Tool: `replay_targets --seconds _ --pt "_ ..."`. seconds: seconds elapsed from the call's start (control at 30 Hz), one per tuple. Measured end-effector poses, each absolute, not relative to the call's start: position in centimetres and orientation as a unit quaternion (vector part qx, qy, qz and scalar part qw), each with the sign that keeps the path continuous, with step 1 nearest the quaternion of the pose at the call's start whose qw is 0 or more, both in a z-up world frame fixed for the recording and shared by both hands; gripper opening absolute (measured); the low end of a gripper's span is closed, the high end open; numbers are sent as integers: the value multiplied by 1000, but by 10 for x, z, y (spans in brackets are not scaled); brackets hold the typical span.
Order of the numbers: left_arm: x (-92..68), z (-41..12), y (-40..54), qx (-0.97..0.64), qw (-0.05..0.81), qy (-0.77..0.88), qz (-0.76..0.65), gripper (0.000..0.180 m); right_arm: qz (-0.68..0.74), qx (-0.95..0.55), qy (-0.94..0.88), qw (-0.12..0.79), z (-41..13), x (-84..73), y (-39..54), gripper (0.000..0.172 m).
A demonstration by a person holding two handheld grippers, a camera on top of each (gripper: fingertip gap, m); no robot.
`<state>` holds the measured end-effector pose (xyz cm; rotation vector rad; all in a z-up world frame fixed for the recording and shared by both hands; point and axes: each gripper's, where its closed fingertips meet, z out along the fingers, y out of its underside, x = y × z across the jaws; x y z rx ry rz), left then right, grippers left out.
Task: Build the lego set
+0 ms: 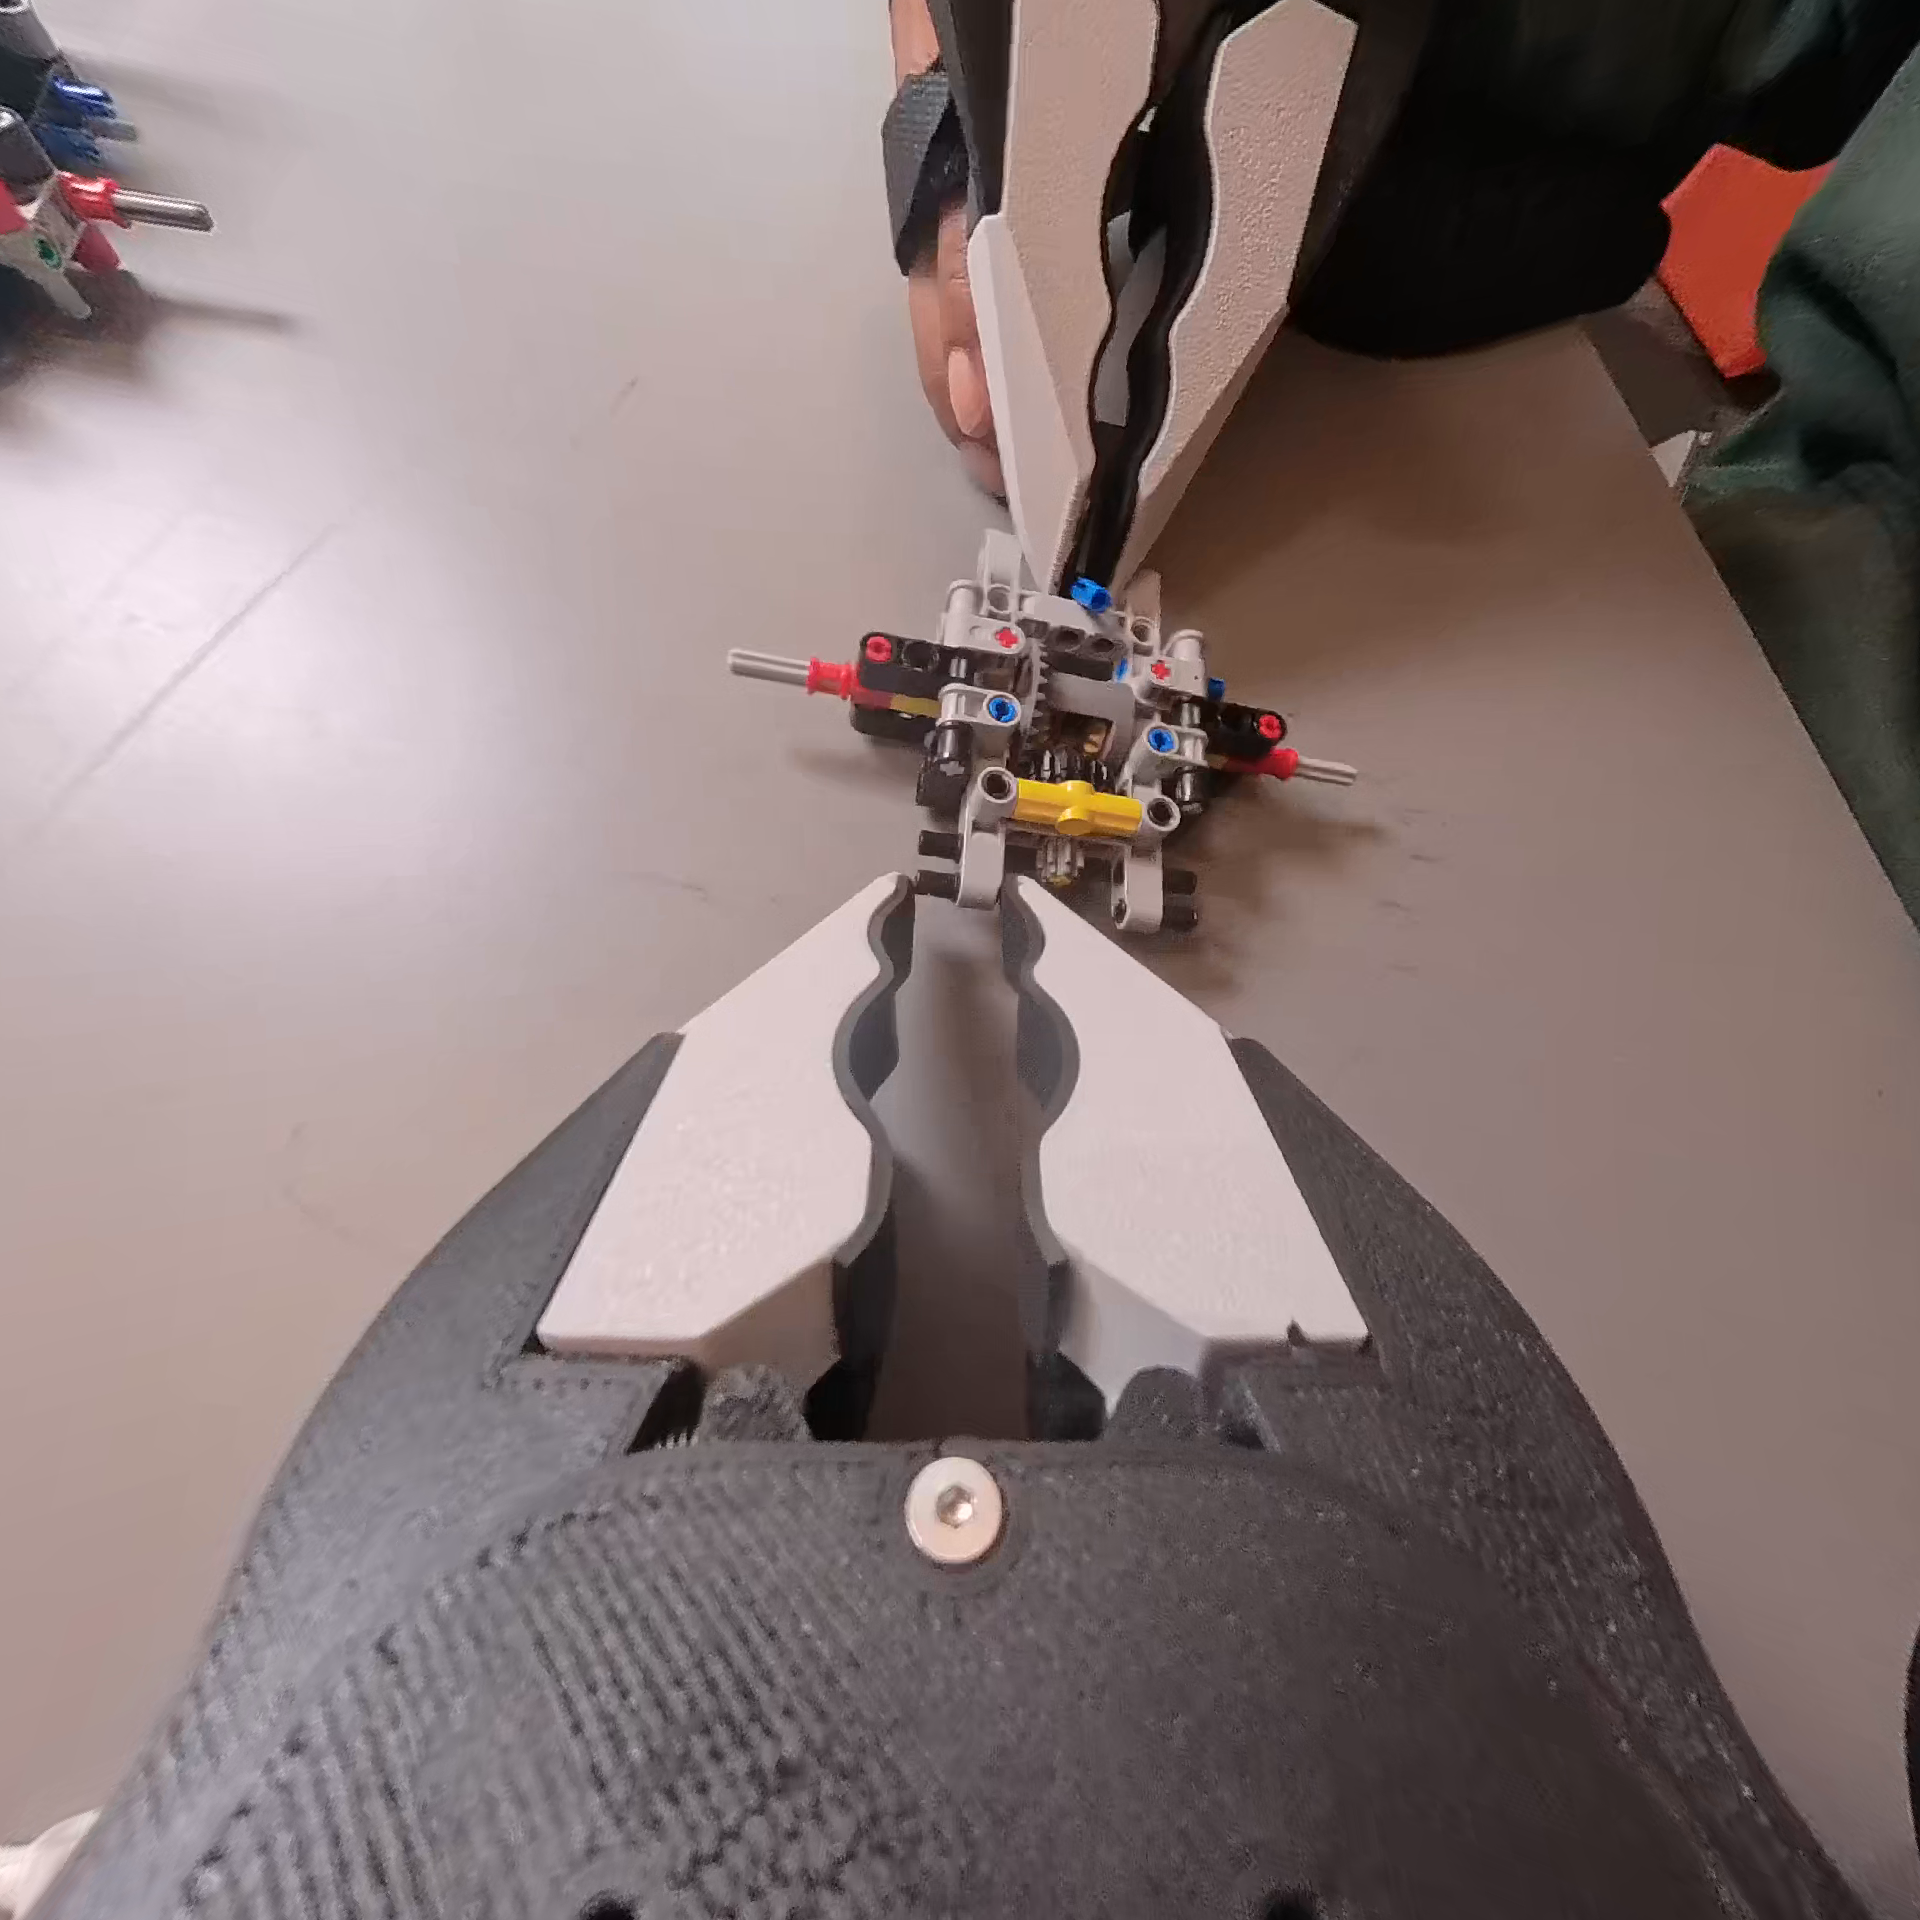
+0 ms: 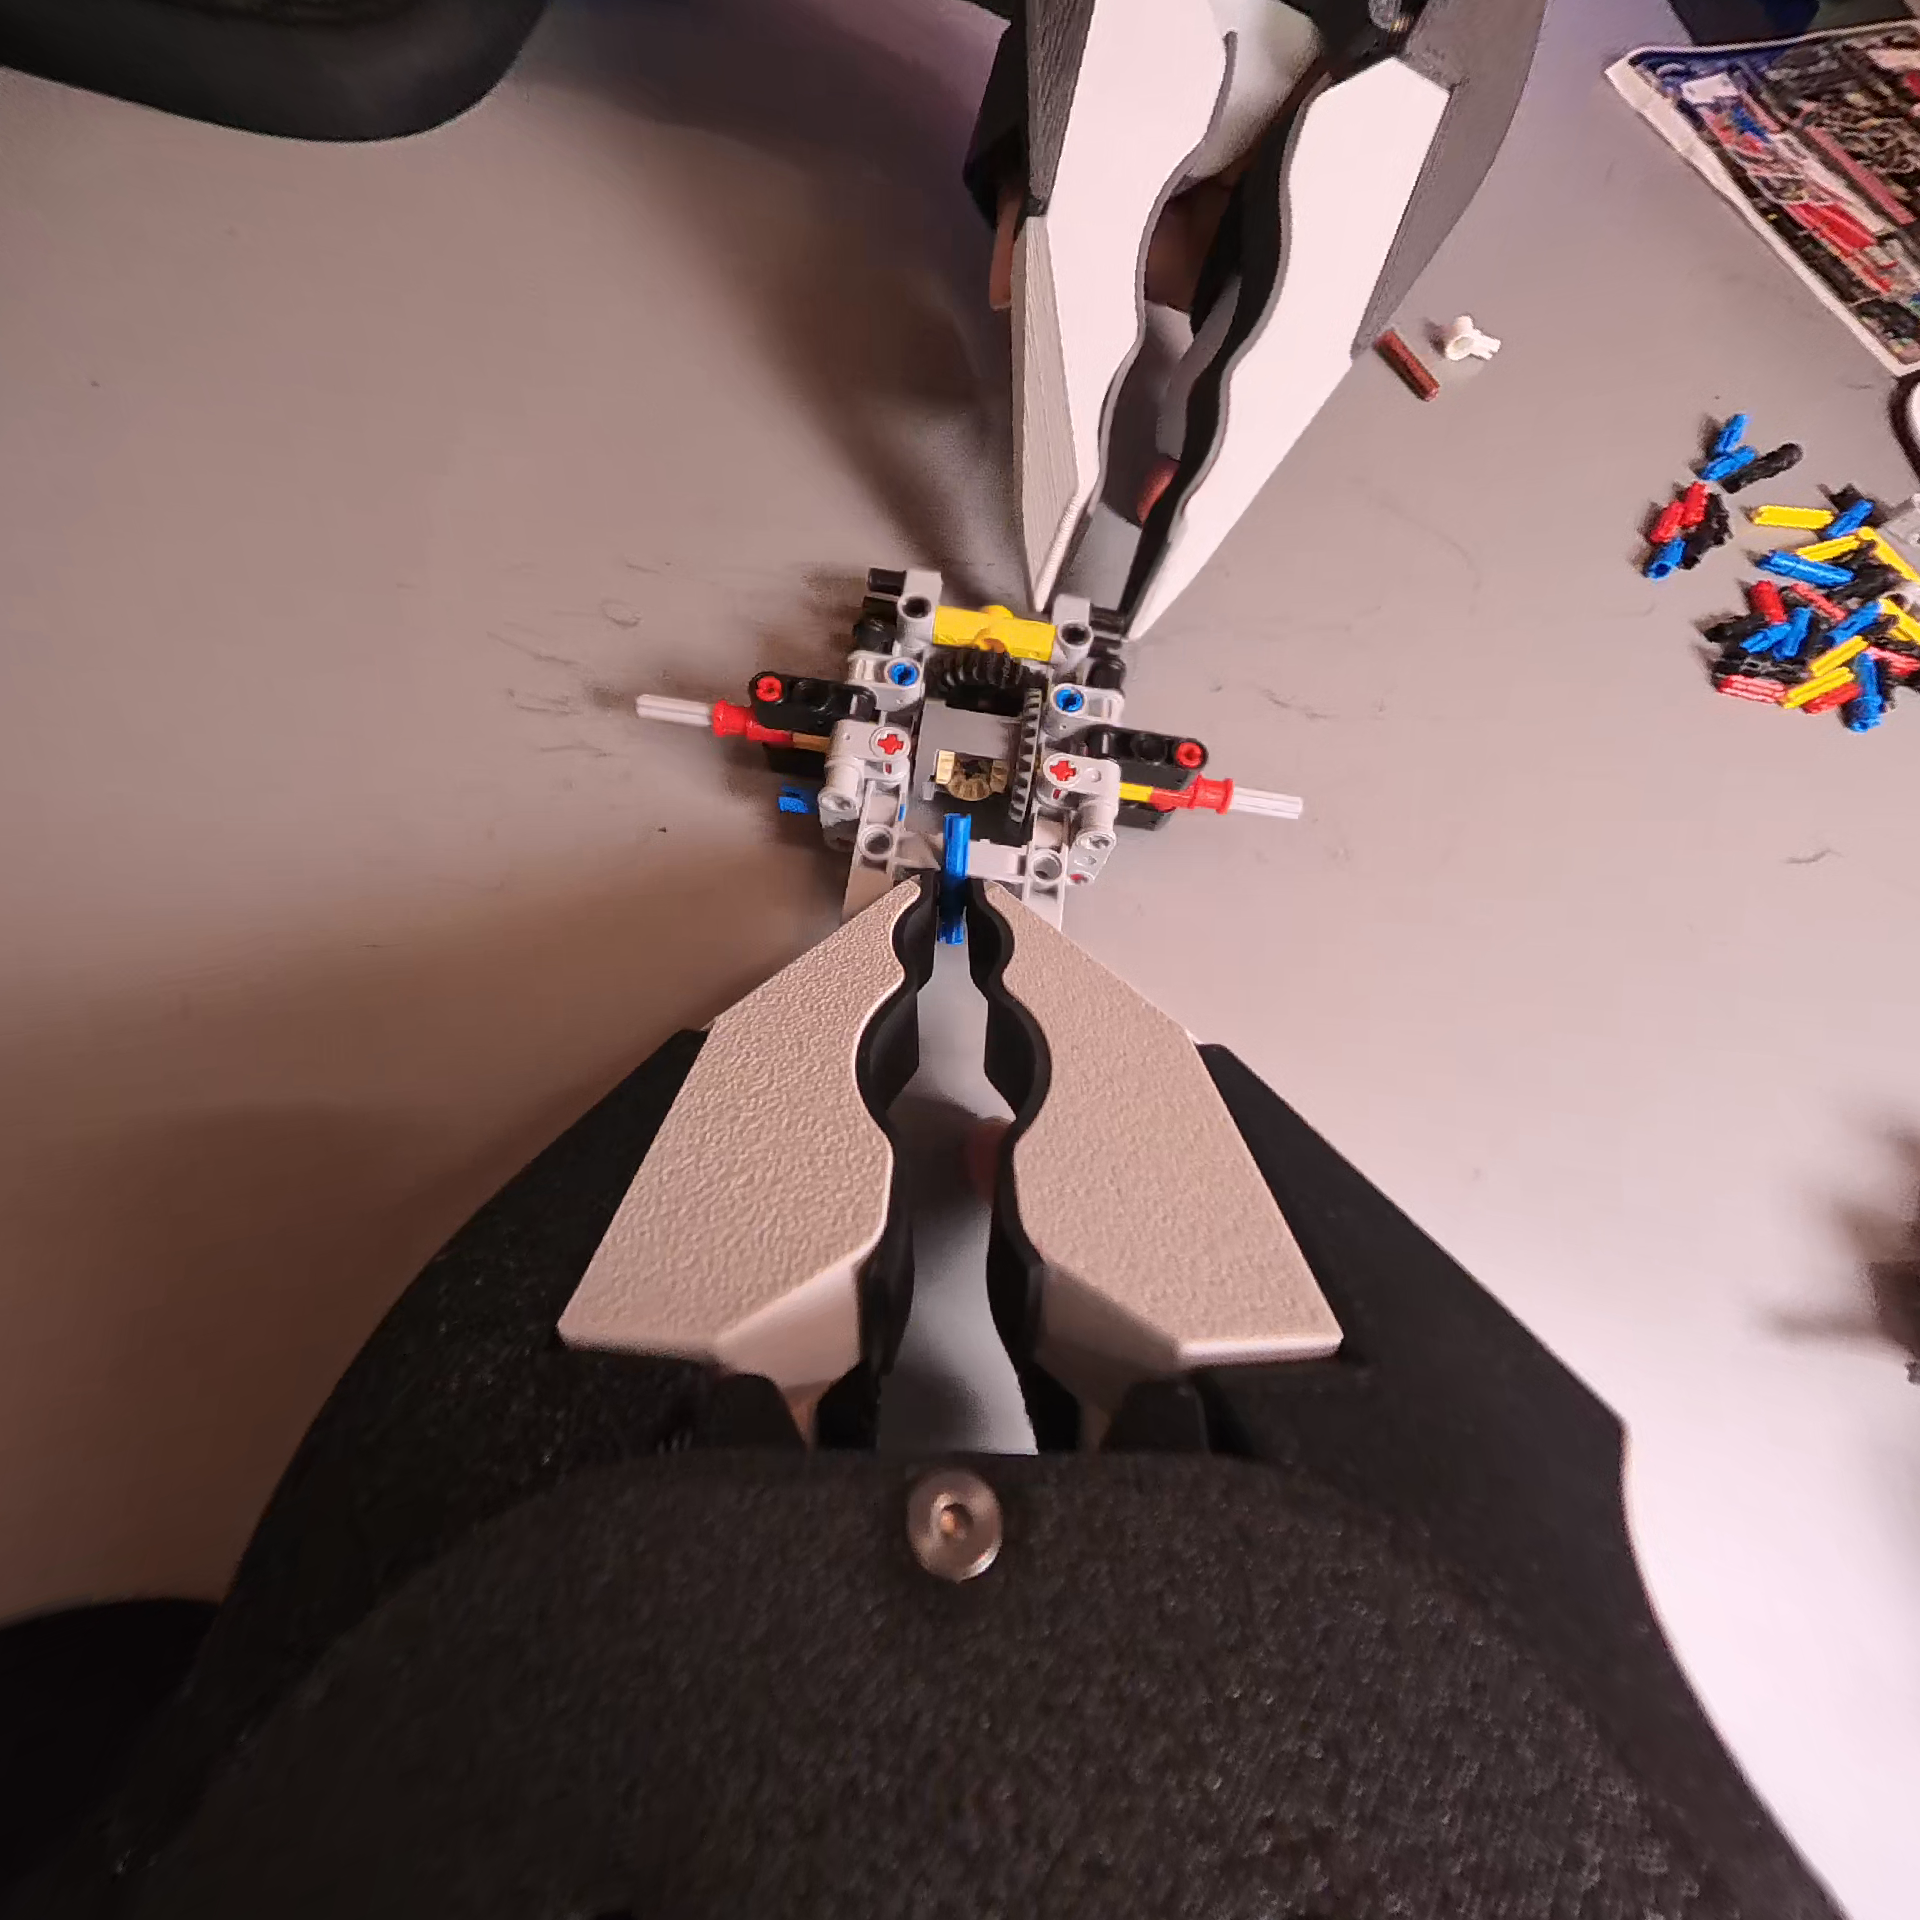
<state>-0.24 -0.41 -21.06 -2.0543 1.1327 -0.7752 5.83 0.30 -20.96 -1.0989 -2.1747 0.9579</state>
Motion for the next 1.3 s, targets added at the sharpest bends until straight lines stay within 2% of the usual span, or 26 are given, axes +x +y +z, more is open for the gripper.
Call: replay_targets --seconds 0.3,0.47,0.6,0.7,0.8,0.9,1.13,1.3 --pt "13 -209 -22 -776 342 428 -314 19 353 -389 -811 256 -210 60 -6 4" --pt "10 -207 -21 -779 367 445 -247 16 359 -392 -803 270 -204 58 -3 4" --pt "-7 -186 -9 -771 435 451 -112 15 411 -409 -753 312 -173 50 6 4" --pt "-29 -167 3 -750 488 444 43 15 427 -431 -719 340 -158 44 18 4" --pt "-46 -154 6 -715 510 444 179 15 430 -442 -713 334 -159 43 19 4" --pt "-40 -149 2 -672 515 468 251 15 419 -446 -718 332 -165 39 13 4" --pt "1 -139 -8 -585 529 536 301 16 420 -474 -694 342 -165 27 9 4" --pt "19 -135 -16 -583 557 537 248 16 425 -489 -671 360 -161 27 15 4"
